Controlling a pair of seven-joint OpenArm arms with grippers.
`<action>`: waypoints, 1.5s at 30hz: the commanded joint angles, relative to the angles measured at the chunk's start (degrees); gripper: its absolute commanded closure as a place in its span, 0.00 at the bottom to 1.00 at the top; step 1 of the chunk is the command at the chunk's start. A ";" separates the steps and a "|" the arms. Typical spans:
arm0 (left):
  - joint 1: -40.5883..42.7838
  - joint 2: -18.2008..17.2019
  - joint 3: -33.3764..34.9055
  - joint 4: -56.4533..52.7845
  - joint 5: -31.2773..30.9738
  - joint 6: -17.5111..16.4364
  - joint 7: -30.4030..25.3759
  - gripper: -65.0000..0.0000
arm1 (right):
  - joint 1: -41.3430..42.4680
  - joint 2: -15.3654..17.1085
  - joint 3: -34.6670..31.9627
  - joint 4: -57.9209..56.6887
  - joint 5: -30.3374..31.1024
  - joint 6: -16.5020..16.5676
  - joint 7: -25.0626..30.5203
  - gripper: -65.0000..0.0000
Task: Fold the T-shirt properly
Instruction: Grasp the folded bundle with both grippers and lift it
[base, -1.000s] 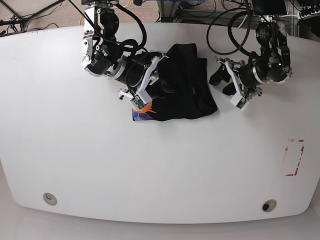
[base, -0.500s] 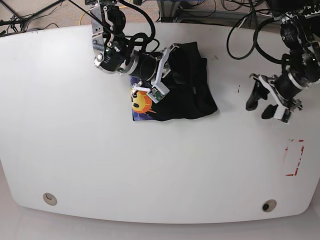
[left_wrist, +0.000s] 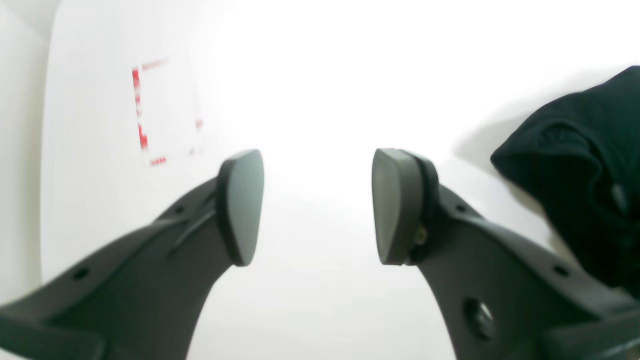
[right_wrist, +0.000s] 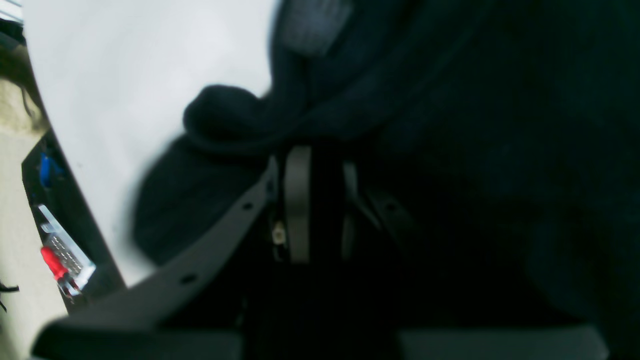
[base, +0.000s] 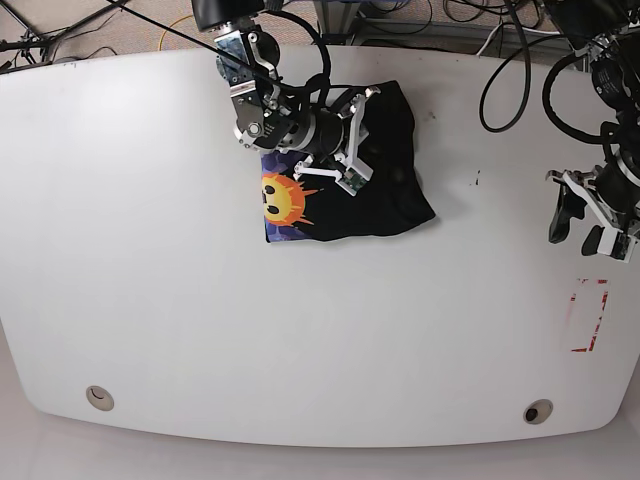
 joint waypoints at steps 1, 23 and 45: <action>-1.02 -0.82 1.84 0.97 -0.80 -0.08 -1.43 0.50 | 0.90 -0.35 0.14 2.26 0.73 0.31 0.98 0.89; -0.23 11.84 32.53 1.06 14.24 -0.08 -1.69 0.50 | 7.49 8.35 13.42 11.67 6.18 0.75 -1.30 0.89; 7.42 19.58 43.34 -4.65 25.93 -0.08 -4.95 0.50 | 15.67 11.08 13.15 -5.47 5.74 0.84 7.31 0.89</action>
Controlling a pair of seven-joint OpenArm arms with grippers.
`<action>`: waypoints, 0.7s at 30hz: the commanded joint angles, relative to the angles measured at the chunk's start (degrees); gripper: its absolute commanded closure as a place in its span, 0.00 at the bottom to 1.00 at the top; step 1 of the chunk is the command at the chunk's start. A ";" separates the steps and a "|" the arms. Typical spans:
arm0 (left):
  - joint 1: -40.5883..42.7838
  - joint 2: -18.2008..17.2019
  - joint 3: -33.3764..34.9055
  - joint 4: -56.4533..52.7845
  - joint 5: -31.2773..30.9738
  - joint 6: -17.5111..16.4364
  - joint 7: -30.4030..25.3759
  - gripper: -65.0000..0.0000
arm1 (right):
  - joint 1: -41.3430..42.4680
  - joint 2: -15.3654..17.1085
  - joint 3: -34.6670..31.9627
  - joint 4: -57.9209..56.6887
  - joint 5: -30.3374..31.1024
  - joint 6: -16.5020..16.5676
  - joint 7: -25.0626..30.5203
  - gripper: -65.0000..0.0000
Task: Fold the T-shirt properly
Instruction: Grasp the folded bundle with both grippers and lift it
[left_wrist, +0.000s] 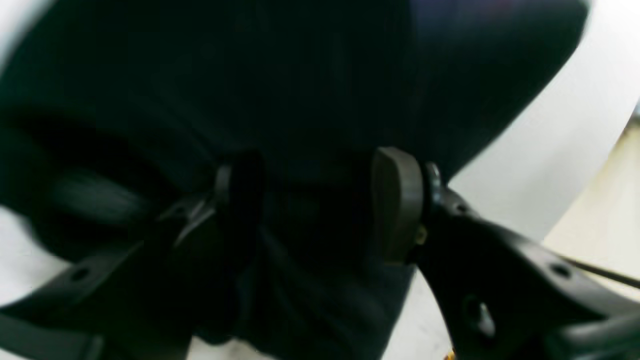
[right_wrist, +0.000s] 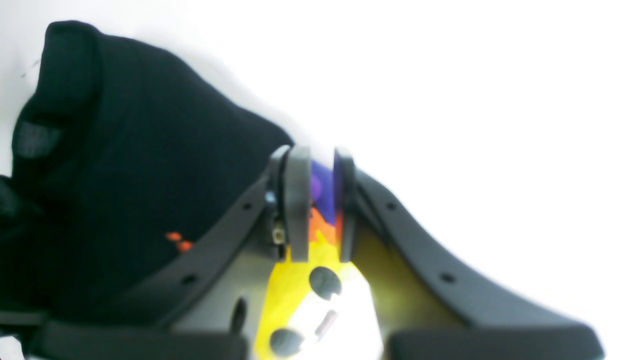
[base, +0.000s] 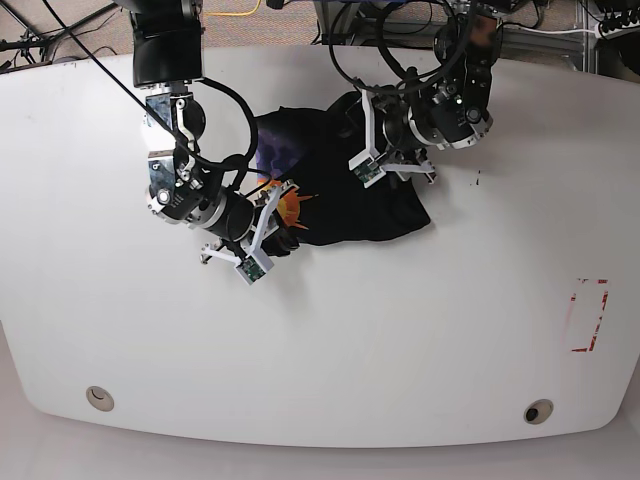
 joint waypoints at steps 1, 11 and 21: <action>0.16 -0.09 -0.07 -0.26 -0.91 -0.06 -3.00 0.50 | 1.55 0.50 0.39 -2.31 0.28 -0.14 3.16 0.89; 0.78 -2.29 -0.07 -4.48 -1.00 -0.06 -5.73 0.50 | 1.28 0.50 0.30 -7.58 0.19 -0.14 7.73 0.89; -2.12 -4.84 0.19 -4.66 -1.18 -0.06 -5.82 0.50 | -2.94 1.82 0.65 -8.72 -2.80 -0.14 10.37 0.89</action>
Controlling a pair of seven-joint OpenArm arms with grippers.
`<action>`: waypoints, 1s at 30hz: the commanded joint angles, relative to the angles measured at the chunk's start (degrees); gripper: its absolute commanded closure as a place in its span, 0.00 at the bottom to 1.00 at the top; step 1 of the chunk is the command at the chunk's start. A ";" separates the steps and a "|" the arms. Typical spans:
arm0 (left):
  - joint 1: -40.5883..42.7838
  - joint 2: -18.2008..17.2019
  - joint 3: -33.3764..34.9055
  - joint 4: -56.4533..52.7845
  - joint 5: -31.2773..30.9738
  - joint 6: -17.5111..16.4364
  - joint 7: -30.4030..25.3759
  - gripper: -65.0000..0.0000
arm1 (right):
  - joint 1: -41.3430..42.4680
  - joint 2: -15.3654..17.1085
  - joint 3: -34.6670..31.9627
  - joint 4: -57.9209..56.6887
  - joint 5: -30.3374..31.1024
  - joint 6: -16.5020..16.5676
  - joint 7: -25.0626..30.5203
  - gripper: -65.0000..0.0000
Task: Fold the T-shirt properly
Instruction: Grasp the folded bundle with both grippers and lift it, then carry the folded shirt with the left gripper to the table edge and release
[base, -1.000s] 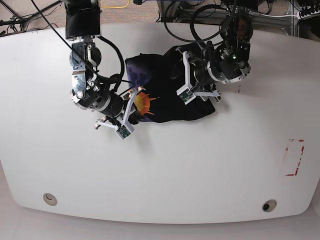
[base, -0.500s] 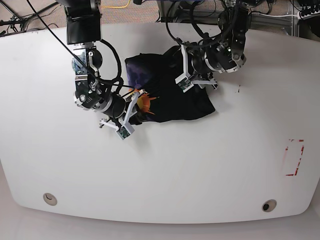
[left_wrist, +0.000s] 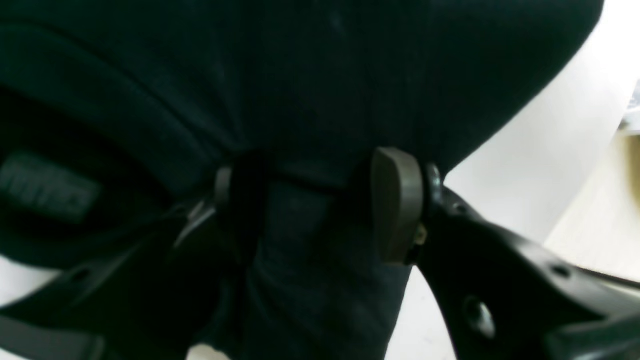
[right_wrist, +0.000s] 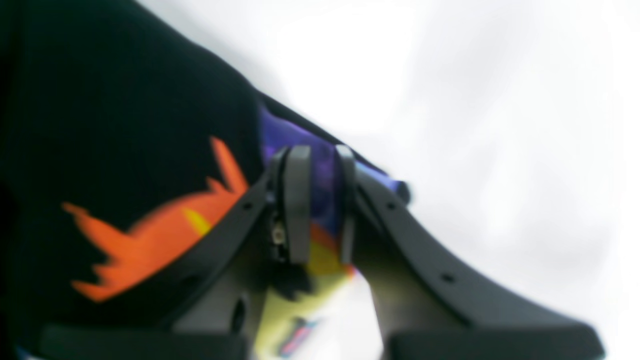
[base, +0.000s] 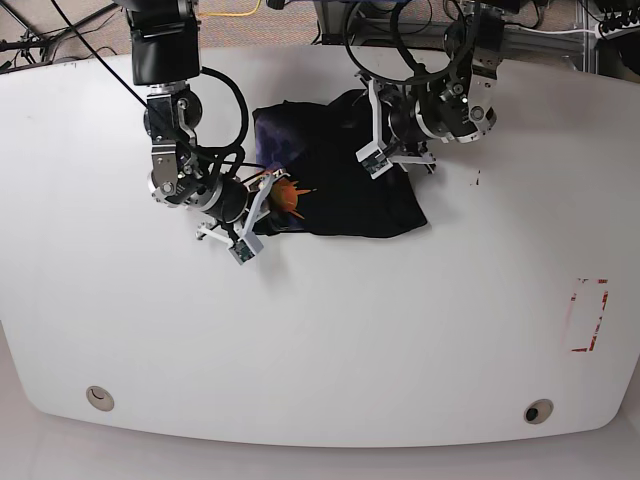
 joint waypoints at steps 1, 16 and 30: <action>-1.80 -0.45 -0.11 0.48 0.97 0.56 0.72 0.50 | -1.92 0.48 0.61 1.60 -0.18 0.08 2.96 0.89; -17.97 -5.11 4.81 -9.37 1.14 0.56 0.72 0.50 | -16.60 -1.36 2.81 14.43 -0.44 -0.54 4.99 0.89; -25.01 -4.76 4.72 -8.58 0.79 0.56 0.81 0.50 | -21.34 -4.88 -2.91 20.50 -0.44 -8.10 4.99 0.89</action>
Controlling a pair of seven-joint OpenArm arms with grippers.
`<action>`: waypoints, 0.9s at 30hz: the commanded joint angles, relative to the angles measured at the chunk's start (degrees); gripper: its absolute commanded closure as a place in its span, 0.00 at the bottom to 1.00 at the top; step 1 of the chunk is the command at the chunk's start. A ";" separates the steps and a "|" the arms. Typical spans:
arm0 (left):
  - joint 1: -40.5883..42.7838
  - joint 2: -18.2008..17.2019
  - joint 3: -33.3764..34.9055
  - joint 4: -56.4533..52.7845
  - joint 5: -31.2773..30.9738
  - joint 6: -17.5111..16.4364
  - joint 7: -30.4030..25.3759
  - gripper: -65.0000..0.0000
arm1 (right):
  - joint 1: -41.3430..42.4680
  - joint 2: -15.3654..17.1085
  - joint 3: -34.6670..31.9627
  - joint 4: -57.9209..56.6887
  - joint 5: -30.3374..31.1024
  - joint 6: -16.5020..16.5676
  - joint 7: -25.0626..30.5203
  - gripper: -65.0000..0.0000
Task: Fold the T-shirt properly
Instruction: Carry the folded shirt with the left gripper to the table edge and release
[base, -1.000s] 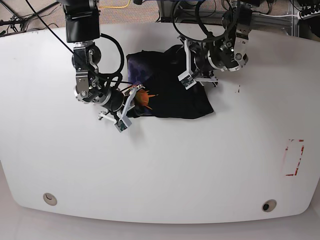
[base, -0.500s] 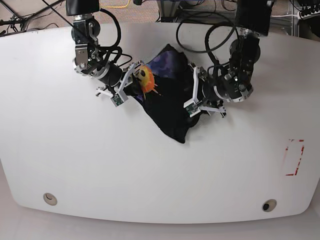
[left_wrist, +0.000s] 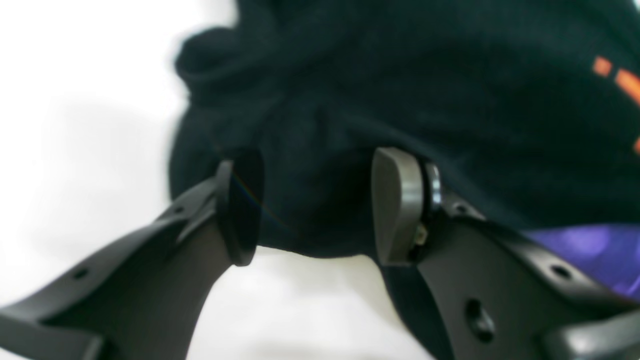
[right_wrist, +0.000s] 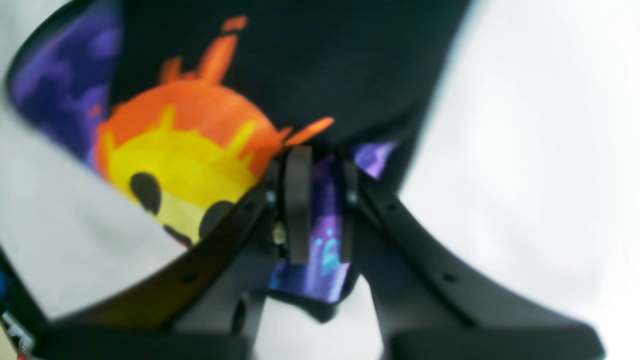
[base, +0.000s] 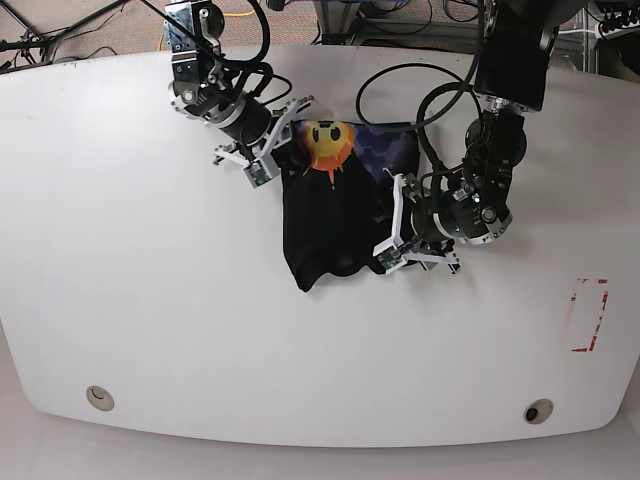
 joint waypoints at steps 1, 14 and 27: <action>-2.06 0.23 -0.13 3.47 -0.74 -0.06 -1.01 0.50 | 0.32 0.02 -0.94 2.05 0.91 -0.95 1.29 0.89; 0.84 0.40 -3.82 12.96 1.02 -0.06 -1.27 0.50 | 0.32 1.69 2.93 11.63 1.53 -1.48 -3.28 0.89; 16.58 9.19 -4.88 15.43 10.95 7.90 -28.70 0.49 | -1.27 3.18 10.66 14.18 1.53 -1.39 -3.45 0.89</action>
